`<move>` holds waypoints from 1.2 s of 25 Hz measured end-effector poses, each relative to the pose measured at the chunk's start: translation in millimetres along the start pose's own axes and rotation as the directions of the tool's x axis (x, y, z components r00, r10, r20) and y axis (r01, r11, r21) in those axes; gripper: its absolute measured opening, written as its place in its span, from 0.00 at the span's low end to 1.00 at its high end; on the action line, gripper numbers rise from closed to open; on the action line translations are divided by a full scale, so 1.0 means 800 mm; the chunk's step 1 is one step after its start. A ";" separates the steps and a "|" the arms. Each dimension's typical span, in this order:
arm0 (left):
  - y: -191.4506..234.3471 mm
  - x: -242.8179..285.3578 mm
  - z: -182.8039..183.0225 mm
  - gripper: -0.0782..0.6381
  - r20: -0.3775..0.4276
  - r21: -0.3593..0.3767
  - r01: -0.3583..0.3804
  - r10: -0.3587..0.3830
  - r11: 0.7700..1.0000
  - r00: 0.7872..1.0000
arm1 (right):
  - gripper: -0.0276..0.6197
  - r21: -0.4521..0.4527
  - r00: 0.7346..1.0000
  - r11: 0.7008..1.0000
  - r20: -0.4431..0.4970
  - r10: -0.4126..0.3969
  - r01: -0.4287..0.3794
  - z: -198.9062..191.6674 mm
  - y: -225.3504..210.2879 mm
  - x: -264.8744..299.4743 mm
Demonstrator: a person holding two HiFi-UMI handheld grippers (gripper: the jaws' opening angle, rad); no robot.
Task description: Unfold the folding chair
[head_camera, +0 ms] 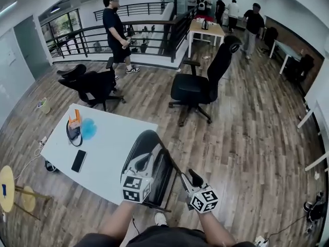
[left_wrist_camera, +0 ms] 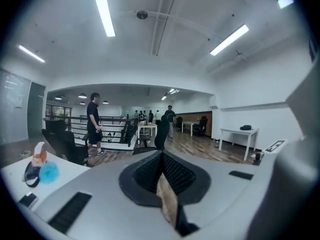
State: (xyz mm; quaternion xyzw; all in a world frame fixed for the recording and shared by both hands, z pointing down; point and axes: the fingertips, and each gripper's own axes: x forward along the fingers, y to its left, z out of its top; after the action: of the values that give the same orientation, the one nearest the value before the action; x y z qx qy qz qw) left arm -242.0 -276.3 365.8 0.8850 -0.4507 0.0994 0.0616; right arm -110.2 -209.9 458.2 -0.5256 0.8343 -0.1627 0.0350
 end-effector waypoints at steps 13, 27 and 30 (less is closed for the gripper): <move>-0.295 -0.025 -0.035 0.12 0.091 -0.048 0.118 -0.113 0.992 0.989 | 0.06 -0.320 0.950 0.897 0.166 -0.266 0.307 0.081 -0.086 -0.267; -0.441 -0.119 -0.086 0.12 0.097 -0.113 0.076 -0.065 0.991 0.993 | 0.06 -0.382 0.953 0.875 0.183 -0.242 0.296 0.055 -0.071 -0.439; -0.452 -0.141 -0.095 0.12 0.091 -0.128 0.061 -0.049 0.990 0.995 | 0.06 -0.381 0.955 0.879 0.180 -0.235 0.288 0.047 -0.057 -0.457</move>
State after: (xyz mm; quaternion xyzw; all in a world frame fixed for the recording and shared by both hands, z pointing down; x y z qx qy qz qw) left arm -22.9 39.7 406.4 0.8947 -0.4339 0.0288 0.1023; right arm 100.7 88.0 395.4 -0.6388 0.7670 0.0434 -0.0426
